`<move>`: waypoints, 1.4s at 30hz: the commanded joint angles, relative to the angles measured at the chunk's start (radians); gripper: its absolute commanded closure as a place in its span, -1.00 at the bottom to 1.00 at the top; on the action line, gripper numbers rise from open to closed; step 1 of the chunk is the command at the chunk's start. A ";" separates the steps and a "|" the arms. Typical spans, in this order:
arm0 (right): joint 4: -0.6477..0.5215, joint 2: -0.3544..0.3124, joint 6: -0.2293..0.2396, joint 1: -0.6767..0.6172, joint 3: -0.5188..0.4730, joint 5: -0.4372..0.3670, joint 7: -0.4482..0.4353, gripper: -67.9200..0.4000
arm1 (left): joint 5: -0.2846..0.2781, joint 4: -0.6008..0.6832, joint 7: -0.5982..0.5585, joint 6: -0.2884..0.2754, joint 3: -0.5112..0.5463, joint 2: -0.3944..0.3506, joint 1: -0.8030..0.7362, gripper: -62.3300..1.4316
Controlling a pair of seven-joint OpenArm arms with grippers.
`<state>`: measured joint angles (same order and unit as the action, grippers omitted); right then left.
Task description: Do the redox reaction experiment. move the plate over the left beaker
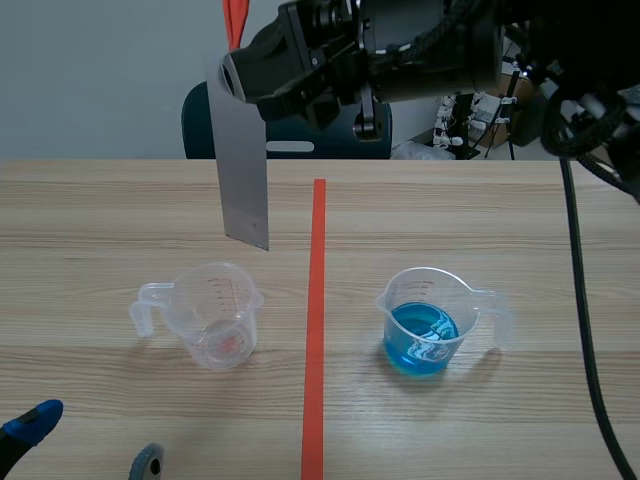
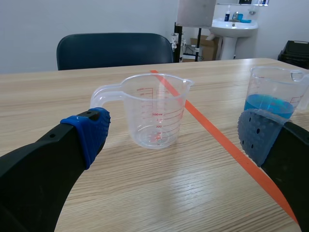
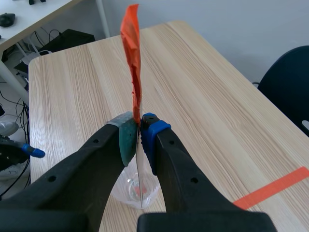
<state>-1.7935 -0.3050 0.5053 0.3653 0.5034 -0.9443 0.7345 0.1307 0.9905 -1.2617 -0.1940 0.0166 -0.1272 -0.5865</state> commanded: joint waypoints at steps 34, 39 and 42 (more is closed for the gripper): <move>-0.013 0.291 -0.047 0.017 0.080 0.182 0.053 0.97 | -0.036 -0.163 -0.146 0.028 0.019 -0.004 0.068 -0.77; -0.012 0.291 -0.080 0.017 0.080 0.182 0.053 0.97 | -0.032 -0.161 -0.189 0.042 0.019 -0.010 0.084 -0.77; -0.012 0.291 -0.080 0.017 0.080 0.182 0.062 0.97 | -0.032 -0.161 -0.185 0.051 0.019 -0.010 0.086 -0.77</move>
<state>-1.7935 -0.0196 0.4259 0.3653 0.5785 -0.7513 0.8032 0.1036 0.8143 -1.4307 -0.1417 0.0299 -0.1280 -0.4984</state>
